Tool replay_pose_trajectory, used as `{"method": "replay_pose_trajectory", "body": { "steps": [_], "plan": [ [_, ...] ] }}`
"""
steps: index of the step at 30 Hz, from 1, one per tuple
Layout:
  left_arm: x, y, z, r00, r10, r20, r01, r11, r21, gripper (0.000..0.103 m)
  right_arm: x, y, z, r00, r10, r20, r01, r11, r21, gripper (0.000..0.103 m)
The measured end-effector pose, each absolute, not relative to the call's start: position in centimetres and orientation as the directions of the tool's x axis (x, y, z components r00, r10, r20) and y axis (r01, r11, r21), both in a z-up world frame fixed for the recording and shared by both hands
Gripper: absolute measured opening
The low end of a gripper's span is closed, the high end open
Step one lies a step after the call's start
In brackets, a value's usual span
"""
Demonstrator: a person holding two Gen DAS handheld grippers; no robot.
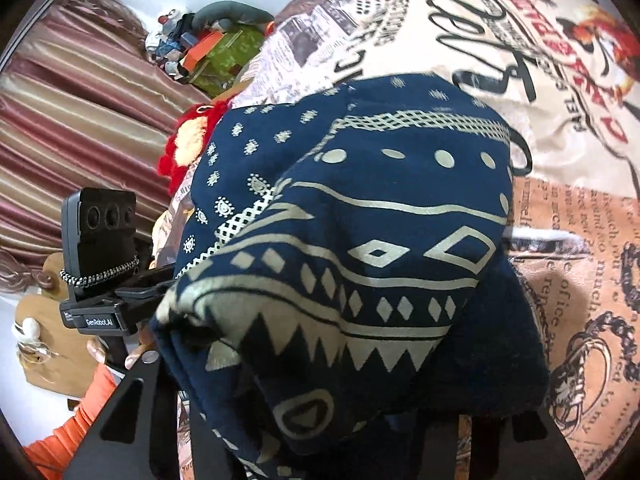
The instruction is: Fold large clothes
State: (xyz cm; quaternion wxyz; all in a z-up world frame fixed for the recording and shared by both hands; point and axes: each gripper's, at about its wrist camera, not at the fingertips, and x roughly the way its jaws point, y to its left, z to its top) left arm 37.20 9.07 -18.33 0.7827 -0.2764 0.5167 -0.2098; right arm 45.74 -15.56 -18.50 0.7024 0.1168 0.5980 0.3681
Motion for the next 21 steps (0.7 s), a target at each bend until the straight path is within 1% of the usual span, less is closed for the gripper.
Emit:
{"method": "replay_pose_trajectory", "body": {
  "steps": [9, 15, 21],
  "plan": [
    [34.5, 11.4, -13.1, 0.464, -0.598, -0.653, 0.096, 0.767, -0.634, 0.061, 44.0, -15.1, -13.6, 0.075, 0.676, -0.733, -0.443, 0.681, 0.583, 0.042],
    [32.4, 13.8, -9.3, 0.526, -0.556, -0.643, 0.109, 0.794, -0.598, 0.061, 42.5, -12.5, -9.7, 0.112, 0.690, -0.715, -0.504, 0.660, 0.558, 0.042],
    [30.6, 18.2, -8.9, 0.556, -0.511, -0.656, 0.061, 0.812, -0.581, 0.061, 41.0, -7.4, -8.2, 0.087, 0.712, -0.696, -0.539, 0.621, 0.569, 0.042]
  ]
}}
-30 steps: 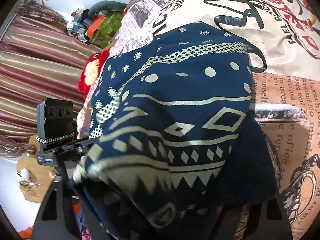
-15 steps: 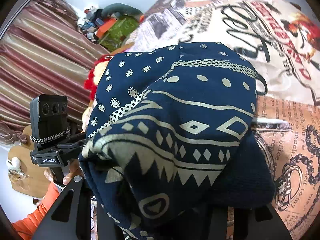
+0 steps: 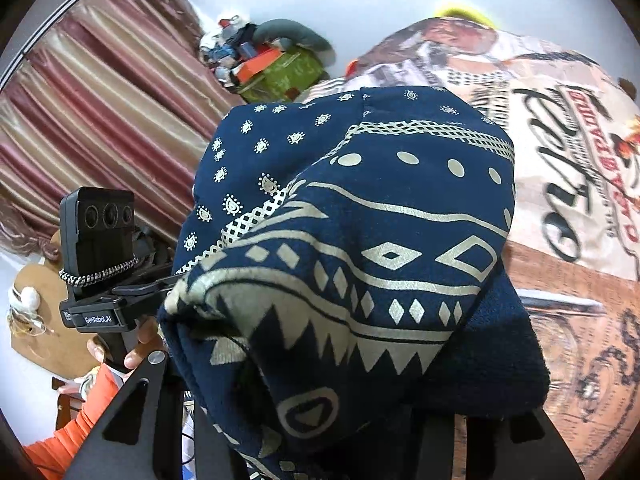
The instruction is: Fold large clothes
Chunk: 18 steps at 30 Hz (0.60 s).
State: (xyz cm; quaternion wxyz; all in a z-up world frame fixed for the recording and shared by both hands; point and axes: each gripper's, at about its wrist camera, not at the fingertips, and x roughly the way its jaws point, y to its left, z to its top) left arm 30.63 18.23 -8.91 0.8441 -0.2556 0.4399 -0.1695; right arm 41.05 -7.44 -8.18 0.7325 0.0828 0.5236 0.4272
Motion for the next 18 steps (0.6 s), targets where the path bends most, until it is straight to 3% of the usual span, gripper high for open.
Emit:
{"method": "replay_pose_trajectory", "body": {
  "steps": [7, 18],
  "plan": [
    [28.3, 24.0, -11.8, 0.540, -0.486, -0.687, -0.010, 0.813, -0.582, 0.061, 39.4, -0.8, -10.6, 0.014, 0.714, -0.700, -0.545, 0.592, 0.593, 0.042],
    [29.0, 26.9, -23.0, 0.424, -0.529, -0.735, -0.088, 0.784, -0.615, 0.061, 40.5, 3.7, -20.4, -0.125, 0.622, -0.773, -0.462, 0.653, 0.600, 0.042]
  ]
}}
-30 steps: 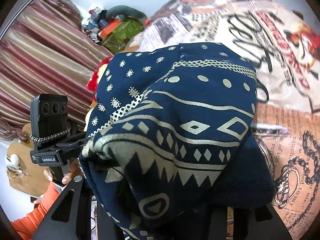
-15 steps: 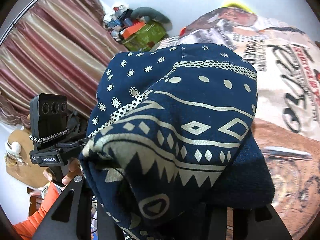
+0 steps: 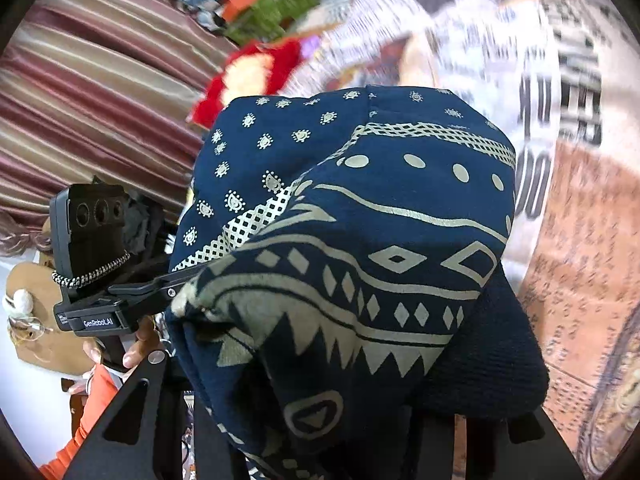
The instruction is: Fold large clothes
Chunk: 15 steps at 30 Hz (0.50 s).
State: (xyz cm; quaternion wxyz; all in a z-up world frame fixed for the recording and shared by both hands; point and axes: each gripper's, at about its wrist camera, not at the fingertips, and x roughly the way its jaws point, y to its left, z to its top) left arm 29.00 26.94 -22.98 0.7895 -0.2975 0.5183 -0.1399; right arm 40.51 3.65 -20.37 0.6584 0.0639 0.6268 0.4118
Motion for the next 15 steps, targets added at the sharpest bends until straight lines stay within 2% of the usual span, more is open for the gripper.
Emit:
{"method": "replay_pose_trajectory", "body": {
  "steps": [3, 8, 15],
  "plan": [
    [28.8, 27.0, -23.4, 0.436, -0.535, -0.724, -0.071, 0.781, -0.620, 0.063, 40.7, 3.2, -21.3, -0.146, 0.628, -0.764, -0.452, 0.645, 0.617, 0.043],
    [27.8, 27.2, -22.7, 0.442, -0.502, -0.743, -0.088, 0.800, -0.593, 0.065, 41.4, 1.1, -21.0, -0.173, 0.632, -0.756, -0.431, 0.641, 0.635, 0.050],
    [25.0, 27.1, -17.4, 0.543, -0.227, -0.809, -0.109, 0.936, -0.336, 0.065, 40.4, -1.7, -17.0, -0.083, 0.601, -0.795, -0.508, 0.660, 0.553, 0.053]
  ]
}}
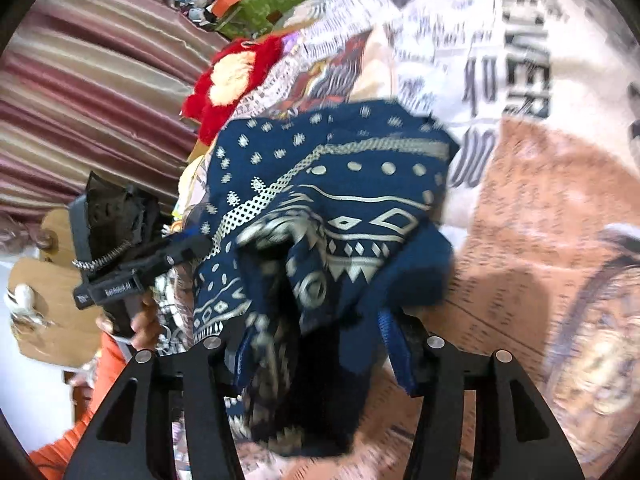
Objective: Fold large clothes
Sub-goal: 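Lower the bundle onto the bed with the left gripper and release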
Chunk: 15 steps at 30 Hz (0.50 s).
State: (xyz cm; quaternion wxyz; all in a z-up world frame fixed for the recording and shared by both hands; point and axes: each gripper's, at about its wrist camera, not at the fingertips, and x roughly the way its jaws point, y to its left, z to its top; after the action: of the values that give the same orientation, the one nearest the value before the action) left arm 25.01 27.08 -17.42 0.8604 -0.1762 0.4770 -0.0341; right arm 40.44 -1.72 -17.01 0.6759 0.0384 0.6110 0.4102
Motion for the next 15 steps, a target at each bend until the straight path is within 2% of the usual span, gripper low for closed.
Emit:
{"method": "replay_pose_trajectory", "body": {
  "steps": [4, 6, 7, 8, 10, 15],
  "plan": [
    [23.8, 25.4, -14.2, 0.609, -0.060, -0.791, -0.104, 0.983, -0.154, 0.065, 38.4, -1.9, -12.0, 0.095, 0.579, -0.809, -0.650, 0.652, 0.391, 0.054],
    [23.3, 23.8, -12.9, 0.647, 0.014, -0.762, -0.098, 0.993, -0.064, 0.065, 37.6, -1.2, -10.1, 0.156, 0.583, -0.798, -0.702, 0.633, 0.325, 0.057],
    [23.0, 23.1, -12.5, 0.664, 0.040, -0.746, -0.096, 0.995, -0.032, 0.065, 36.8, -0.5, -9.1, 0.200, 0.589, -0.783, -0.735, 0.619, 0.278, 0.062],
    [22.9, 22.7, -12.3, 0.676, 0.056, -0.734, -0.095, 0.995, -0.011, 0.067, 36.2, 0.0, -8.5, 0.223, 0.595, -0.772, -0.755, 0.606, 0.250, 0.067],
    [22.4, 21.4, -12.2, 0.699, 0.078, -0.711, -0.083, 0.996, 0.027, 0.073, 35.2, 1.4, -8.3, 0.237, 0.606, -0.759, -0.794, 0.572, 0.208, 0.071],
    [22.2, 19.7, -14.3, 0.687, 0.071, -0.723, -0.050, 0.997, 0.050, 0.074, 34.8, 4.0, -11.2, 0.213, 0.565, -0.798, -0.824, 0.542, 0.164, 0.071]
  ]
}}
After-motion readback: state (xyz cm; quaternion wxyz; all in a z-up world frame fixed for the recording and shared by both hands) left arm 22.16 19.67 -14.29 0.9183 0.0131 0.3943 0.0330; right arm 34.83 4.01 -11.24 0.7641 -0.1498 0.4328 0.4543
